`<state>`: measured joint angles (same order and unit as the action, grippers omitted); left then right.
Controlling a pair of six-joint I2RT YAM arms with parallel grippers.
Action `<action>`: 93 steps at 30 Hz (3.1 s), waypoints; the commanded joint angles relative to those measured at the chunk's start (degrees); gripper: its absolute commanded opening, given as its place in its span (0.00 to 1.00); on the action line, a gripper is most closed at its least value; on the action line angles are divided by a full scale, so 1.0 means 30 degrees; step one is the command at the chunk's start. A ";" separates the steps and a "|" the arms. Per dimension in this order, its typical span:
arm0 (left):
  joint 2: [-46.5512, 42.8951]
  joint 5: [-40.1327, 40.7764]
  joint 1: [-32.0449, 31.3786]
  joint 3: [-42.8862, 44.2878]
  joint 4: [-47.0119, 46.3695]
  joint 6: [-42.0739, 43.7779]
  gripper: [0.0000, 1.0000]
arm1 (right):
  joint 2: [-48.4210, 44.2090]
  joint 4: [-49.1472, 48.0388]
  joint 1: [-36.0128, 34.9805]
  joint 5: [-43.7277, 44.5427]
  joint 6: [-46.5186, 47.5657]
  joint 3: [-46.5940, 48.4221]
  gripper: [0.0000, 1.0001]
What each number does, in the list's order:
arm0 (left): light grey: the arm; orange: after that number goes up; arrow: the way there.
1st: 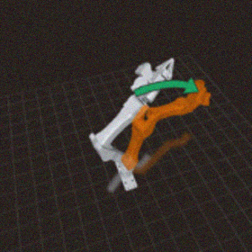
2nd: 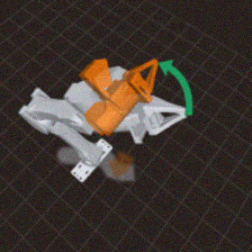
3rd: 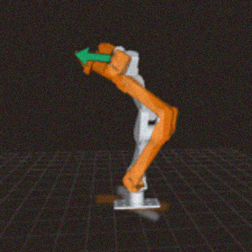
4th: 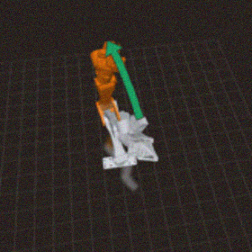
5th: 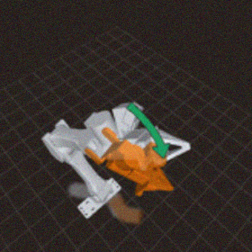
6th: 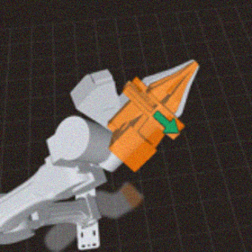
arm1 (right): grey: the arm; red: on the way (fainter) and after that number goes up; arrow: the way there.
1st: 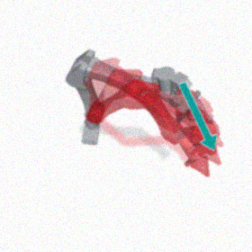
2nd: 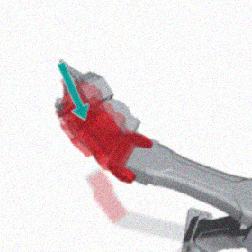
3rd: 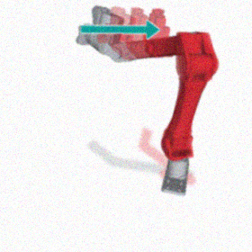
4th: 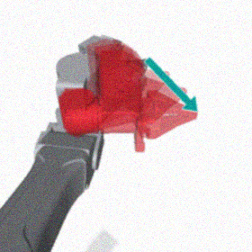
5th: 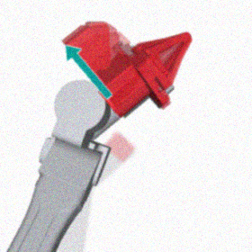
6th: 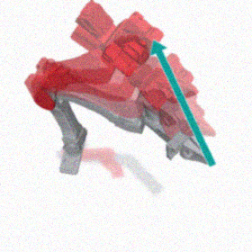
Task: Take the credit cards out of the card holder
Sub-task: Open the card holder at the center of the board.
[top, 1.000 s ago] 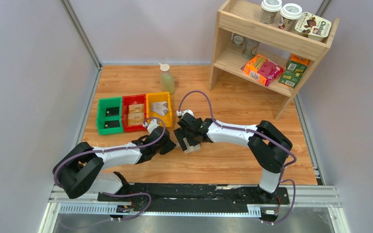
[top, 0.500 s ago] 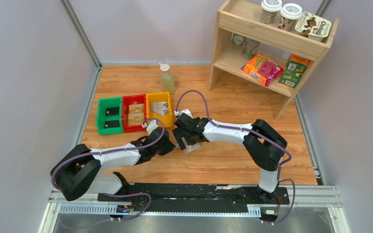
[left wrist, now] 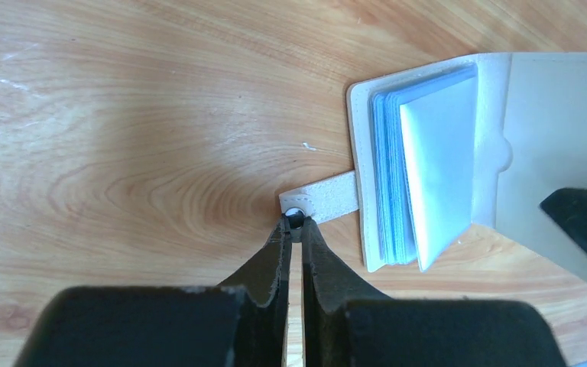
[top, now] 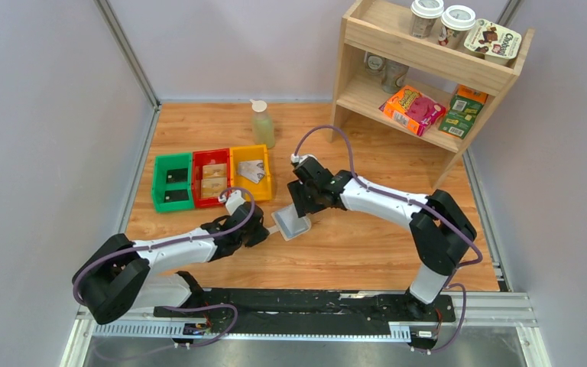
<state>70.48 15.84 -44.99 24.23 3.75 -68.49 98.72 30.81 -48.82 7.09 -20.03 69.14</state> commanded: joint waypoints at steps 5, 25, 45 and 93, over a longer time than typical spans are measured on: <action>-0.0904 0.1049 0.0027 0.0009 0.1767 0.0739 0.00 | -0.0299 -0.1156 0.1944 -0.2041 0.0085 -0.1601 0.41; -0.3748 -0.0906 -0.0061 0.4492 0.6195 0.2733 0.48 | 0.0405 -0.3414 0.2737 -0.5441 -0.0588 -0.3917 0.07; 0.2025 -0.3112 -0.0120 0.4229 0.1386 0.0565 0.60 | -0.0063 -0.3853 0.2737 -0.5528 -0.0530 -0.4386 0.07; 0.1037 0.0580 -0.0765 0.7543 0.3083 0.5046 0.61 | -0.6277 -1.1941 0.2740 -0.8925 -0.1734 -0.9253 0.41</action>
<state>82.89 11.33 -47.86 50.68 7.09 -54.98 78.02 -0.08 -38.50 -13.26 -28.12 38.63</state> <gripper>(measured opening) 0.610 0.420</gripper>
